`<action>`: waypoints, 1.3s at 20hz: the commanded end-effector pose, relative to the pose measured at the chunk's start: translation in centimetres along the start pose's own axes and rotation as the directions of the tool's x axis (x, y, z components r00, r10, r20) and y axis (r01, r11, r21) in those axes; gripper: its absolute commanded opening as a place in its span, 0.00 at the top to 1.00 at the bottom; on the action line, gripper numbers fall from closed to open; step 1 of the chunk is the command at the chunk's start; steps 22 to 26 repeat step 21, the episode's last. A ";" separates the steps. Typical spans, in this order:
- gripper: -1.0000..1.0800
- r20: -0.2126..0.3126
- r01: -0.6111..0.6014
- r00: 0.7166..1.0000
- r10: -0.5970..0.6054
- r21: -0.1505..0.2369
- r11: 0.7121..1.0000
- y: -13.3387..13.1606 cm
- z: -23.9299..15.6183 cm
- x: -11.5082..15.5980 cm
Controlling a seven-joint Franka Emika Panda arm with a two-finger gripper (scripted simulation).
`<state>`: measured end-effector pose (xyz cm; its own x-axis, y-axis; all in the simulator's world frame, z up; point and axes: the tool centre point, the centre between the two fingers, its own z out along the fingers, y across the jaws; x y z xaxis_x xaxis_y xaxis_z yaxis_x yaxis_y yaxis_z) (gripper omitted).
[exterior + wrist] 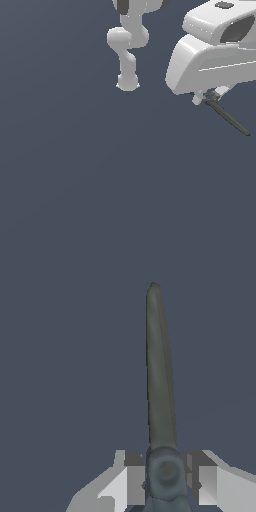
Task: Pick up the object and move it to a goal position.
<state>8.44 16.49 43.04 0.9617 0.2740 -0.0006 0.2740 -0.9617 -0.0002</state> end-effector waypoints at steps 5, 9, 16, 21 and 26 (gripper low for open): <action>1.00 -0.001 0.000 1.000 0.000 0.000 1.000 -0.5 -1.2 0.6; 1.00 -0.001 0.000 1.000 0.000 0.000 1.000 -0.7 -1.5 0.8; 1.00 -0.001 0.000 1.000 0.000 0.000 1.000 -0.8 -1.8 0.9; 1.00 -0.001 0.000 1.000 0.000 0.000 1.000 -0.8 -1.8 1.0; 1.00 -0.001 0.000 1.000 0.000 0.000 1.000 -0.8 -1.8 1.0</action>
